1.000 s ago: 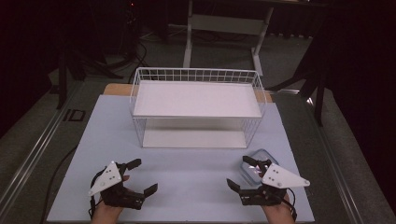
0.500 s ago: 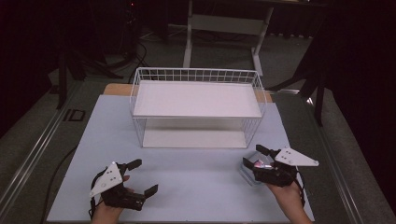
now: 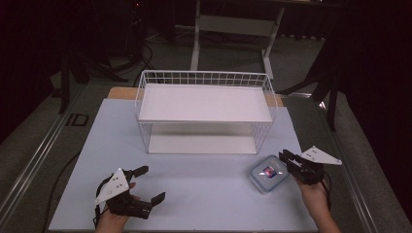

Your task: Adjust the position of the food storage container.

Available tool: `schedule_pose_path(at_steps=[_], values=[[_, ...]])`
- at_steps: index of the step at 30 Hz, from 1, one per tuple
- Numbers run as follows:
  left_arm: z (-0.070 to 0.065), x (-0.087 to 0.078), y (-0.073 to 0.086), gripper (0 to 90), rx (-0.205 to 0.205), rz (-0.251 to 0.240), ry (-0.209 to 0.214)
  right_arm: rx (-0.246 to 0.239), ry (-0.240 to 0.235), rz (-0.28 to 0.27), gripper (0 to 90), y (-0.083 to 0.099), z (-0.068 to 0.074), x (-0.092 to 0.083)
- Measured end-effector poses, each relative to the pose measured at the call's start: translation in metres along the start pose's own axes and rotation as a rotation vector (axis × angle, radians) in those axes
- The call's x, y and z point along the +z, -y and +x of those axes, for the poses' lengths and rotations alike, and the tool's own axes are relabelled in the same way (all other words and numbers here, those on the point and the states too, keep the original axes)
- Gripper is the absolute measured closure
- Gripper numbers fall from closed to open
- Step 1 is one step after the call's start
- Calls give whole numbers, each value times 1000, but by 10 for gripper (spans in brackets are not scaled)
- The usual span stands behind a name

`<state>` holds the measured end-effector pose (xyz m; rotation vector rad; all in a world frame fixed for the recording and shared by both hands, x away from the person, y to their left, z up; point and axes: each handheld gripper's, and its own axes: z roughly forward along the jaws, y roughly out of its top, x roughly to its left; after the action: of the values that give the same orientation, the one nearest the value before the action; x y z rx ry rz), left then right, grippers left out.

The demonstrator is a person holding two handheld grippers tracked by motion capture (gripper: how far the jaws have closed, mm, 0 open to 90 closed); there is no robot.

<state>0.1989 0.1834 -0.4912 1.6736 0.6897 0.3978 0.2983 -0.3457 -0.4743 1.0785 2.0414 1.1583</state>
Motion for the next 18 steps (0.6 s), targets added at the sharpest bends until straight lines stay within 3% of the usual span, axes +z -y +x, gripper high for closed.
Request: schedule_pose_path(at_steps=[3, 8, 13, 18], values=[[0, 0, 0, 4, 0, 0, 1, -3, 25, 39, 897, 8, -8, 1], [0, 1, 0, 4, 1, 2, 2, -2, 35, 99, 900, 23, -16, 2], [0, 1, 0, 4, 3, 4, 4, 24, 59, 125, 899, 34, -25, 1], [0, 1, 0, 4, 2, 2, 3, 38, 54, 163, 900, 47, -27, -1]])
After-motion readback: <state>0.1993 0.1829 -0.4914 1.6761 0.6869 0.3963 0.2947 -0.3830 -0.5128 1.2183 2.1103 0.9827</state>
